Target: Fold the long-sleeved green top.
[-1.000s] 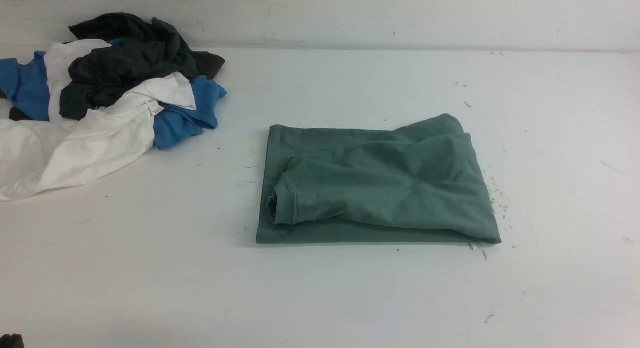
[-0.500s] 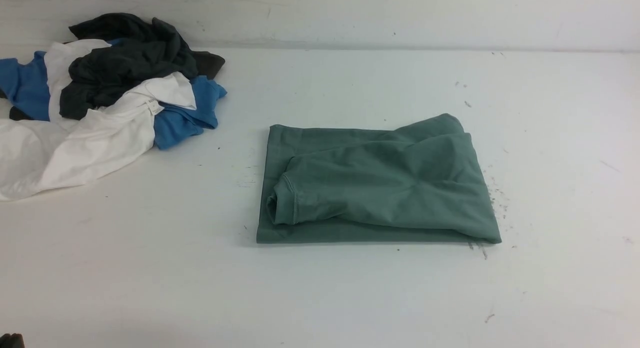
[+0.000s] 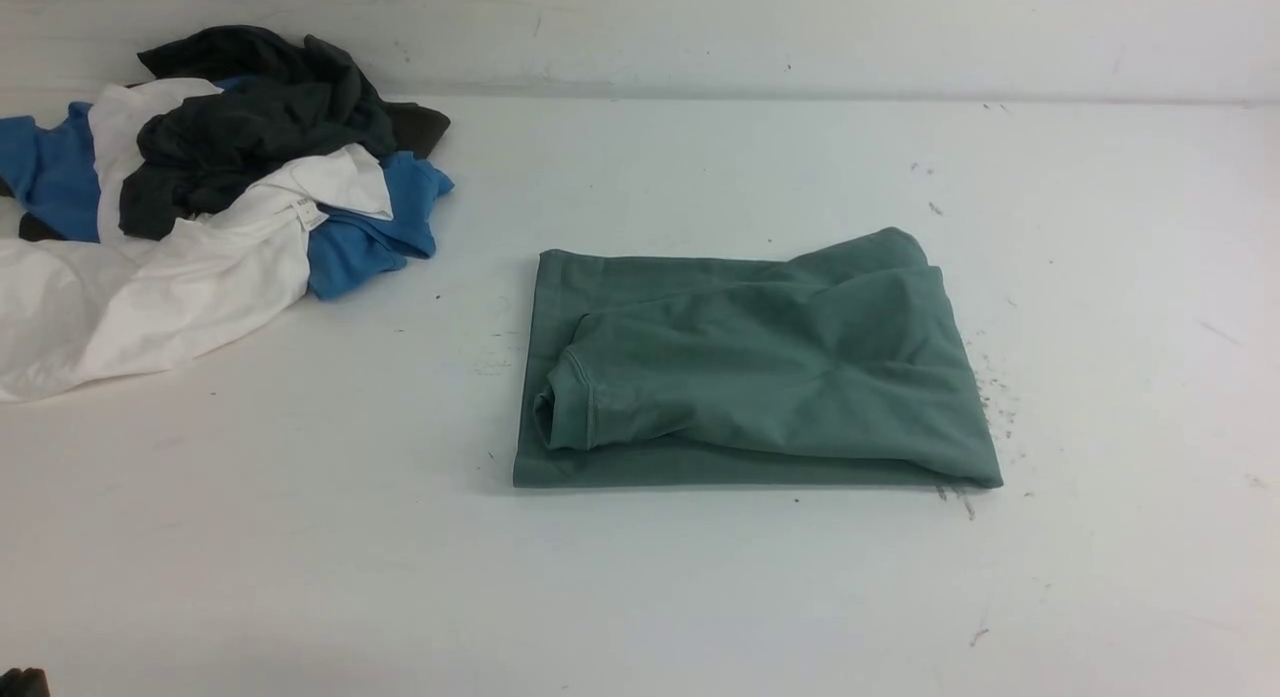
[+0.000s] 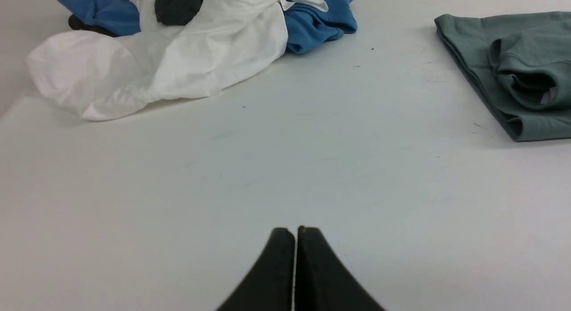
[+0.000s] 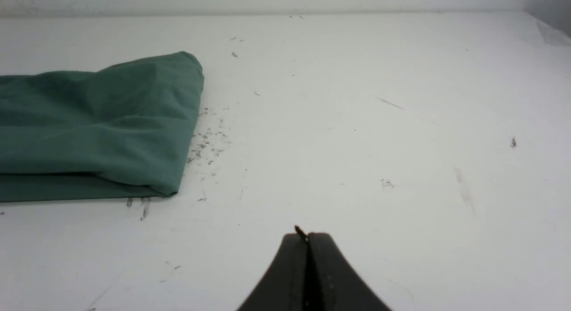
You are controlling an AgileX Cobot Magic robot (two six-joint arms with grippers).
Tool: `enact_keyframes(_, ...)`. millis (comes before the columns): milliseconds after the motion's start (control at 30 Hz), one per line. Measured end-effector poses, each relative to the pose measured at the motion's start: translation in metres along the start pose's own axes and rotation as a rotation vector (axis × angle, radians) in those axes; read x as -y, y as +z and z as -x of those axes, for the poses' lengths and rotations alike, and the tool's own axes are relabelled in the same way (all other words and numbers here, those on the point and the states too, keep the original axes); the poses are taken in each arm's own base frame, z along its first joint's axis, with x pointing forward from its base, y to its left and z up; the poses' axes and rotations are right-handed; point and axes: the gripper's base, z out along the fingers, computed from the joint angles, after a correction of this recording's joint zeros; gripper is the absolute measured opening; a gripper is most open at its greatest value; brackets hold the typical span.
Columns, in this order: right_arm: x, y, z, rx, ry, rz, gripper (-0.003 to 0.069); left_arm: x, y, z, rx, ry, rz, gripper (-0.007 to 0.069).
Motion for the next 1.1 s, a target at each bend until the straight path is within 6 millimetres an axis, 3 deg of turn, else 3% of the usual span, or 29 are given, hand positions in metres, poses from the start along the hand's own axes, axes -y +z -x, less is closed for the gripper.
enact_keyframes(1100,0.0000,0.0000,0.0001,0.001,0.030,0.000,-0.0015,0.0000,0.0000,0.0000,0.000,0.000,0.000,-0.0004)
